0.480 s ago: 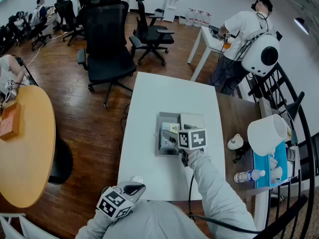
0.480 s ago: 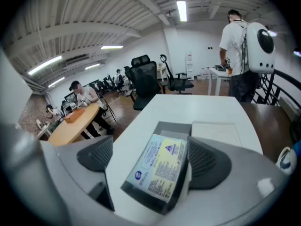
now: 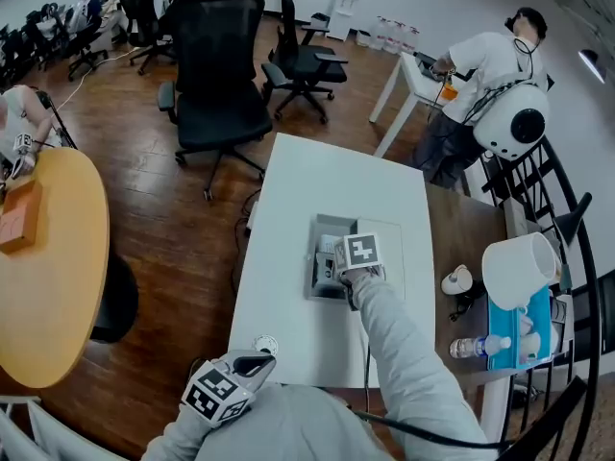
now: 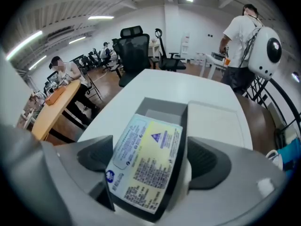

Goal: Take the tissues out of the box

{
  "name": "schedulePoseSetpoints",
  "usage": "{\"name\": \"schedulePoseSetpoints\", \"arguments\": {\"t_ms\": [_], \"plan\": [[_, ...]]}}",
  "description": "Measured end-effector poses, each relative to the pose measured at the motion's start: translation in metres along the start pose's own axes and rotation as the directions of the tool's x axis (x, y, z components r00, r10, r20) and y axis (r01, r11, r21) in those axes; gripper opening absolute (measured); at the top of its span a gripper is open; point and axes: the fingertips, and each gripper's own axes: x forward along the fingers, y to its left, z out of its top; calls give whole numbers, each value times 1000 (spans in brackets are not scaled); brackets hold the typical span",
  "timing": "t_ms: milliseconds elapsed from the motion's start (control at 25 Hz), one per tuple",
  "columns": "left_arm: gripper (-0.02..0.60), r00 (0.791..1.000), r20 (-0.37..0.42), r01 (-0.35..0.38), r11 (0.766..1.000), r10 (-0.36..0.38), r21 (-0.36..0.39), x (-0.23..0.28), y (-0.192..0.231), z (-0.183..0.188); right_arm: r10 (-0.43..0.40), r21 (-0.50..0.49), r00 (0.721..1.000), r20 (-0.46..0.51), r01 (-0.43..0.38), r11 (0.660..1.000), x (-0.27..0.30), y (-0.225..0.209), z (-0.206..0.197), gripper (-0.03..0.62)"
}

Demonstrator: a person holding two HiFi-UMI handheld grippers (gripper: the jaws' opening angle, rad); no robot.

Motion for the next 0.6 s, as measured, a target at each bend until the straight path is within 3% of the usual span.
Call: {"name": "schedulePoseSetpoints", "arguments": {"t_ms": [240,280,600], "plan": [[14,1000,-1,-7,1000,7,1,2,-1,-1,23,41,1000,-17,-22,999,10,5,-7,490],[14,1000,-2,-8,1000,8,3,2,-1,-1,32,51,999,-22,-31,998,11,7,-8,462],[14,1000,-14,-4,1000,4,8,5,-4,-2,70,64,997,-21,-69,996,5,4,-8,420]]}}
